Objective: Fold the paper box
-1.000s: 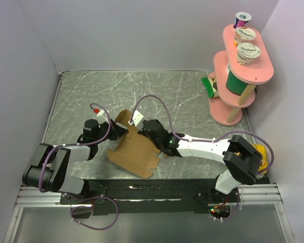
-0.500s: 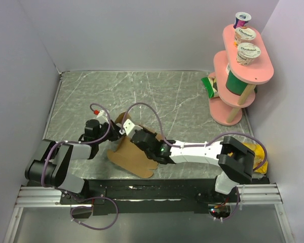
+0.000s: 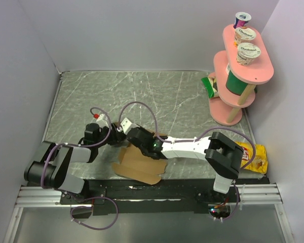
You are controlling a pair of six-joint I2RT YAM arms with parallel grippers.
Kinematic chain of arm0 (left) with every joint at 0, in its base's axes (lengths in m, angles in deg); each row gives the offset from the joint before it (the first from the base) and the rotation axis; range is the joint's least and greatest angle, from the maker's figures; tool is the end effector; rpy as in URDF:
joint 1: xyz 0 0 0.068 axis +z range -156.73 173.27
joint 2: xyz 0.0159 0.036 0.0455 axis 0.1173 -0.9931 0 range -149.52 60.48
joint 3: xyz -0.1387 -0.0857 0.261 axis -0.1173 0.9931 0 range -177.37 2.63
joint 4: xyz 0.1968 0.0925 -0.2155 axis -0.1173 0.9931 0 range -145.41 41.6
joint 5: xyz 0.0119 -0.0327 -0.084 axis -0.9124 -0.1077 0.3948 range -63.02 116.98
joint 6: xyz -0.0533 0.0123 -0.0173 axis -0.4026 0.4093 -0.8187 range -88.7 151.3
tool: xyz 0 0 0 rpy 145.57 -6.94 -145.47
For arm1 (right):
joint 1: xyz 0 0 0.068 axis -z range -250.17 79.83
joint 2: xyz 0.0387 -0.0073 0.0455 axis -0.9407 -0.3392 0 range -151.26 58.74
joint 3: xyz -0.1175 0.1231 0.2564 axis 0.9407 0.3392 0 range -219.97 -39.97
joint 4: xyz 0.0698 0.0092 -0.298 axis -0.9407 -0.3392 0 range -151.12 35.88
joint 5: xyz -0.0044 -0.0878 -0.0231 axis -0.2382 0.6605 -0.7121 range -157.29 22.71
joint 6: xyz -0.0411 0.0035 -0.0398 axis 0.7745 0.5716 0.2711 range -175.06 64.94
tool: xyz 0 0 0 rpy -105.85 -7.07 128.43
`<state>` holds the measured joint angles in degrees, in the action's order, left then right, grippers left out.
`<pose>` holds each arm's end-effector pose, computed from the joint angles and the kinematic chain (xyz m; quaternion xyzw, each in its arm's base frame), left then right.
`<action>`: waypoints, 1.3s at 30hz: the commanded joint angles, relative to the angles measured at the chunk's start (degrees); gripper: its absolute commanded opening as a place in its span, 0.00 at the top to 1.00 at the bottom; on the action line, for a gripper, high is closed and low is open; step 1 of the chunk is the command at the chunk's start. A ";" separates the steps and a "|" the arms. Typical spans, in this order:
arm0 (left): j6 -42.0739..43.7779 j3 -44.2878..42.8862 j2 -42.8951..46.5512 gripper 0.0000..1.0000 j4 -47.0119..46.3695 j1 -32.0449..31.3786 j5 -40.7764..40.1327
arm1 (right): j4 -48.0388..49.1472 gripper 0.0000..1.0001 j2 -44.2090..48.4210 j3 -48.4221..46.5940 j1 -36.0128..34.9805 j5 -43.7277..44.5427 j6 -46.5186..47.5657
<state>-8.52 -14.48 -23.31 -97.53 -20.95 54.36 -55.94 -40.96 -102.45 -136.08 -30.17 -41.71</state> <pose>0.2460 -0.0816 0.1213 -0.0563 0.8254 -0.4159 0.3775 0.1947 0.3754 0.2132 -0.4404 0.7464 -0.0771 0.4929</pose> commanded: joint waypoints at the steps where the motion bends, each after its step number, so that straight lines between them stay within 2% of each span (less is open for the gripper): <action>1: -0.70 2.50 4.85 0.41 -1.12 -0.20 -1.62 | -1.96 1.00 -1.20 0.25 1.75 -0.56 -1.31; 4: -1.41 6.01 10.65 0.38 -1.55 -0.20 -2.59 | -1.25 1.00 -1.72 -0.01 2.01 0.67 0.19; 6: -0.97 6.82 16.51 0.36 1.85 -0.20 -3.90 | -0.38 1.00 -1.81 -0.10 2.45 0.67 0.98; 9: 0.87 6.82 23.73 0.27 9.05 -0.11 -8.02 | 0.94 1.00 -1.29 0.34 3.68 -0.73 1.86; 10: 1.92 6.56 24.89 0.22 9.87 0.24 -8.39 | 1.38 1.00 -0.50 0.60 4.29 -1.35 2.04; 13: 2.72 6.12 26.83 0.17 11.02 4.27 -7.08 | 4.63 1.00 1.78 3.31 6.67 -4.68 2.74; 17: 1.49 6.12 25.52 0.16 5.14 12.09 -1.02 | 10.96 1.00 4.95 7.36 9.21 -8.20 6.33; 24: 2.72 -0.81 15.25 0.20 -2.87 12.20 7.69 | 14.39 1.00 6.71 9.30 10.27 -11.63 8.45; 32: 9.31 -5.92 8.30 0.25 -0.24 10.53 5.06 | 13.25 1.00 6.09 8.34 10.10 -11.72 9.68; 37: 14.32 -10.14 6.36 0.30 4.50 5.01 0.49 | 13.25 1.00 7.06 8.78 10.19 -13.30 10.56; 38: 14.93 -10.67 5.83 0.32 4.95 4.21 -0.12 | 13.34 1.00 7.06 8.78 10.19 -13.31 10.82; 39: 16.07 -11.71 5.48 0.38 5.39 3.50 -1.09 | 13.43 1.00 6.98 8.78 10.01 -13.39 11.17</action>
<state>1.87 -22.08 -17.02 -93.01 -14.31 56.61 -44.84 -36.48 -93.64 -125.89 -42.54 -31.33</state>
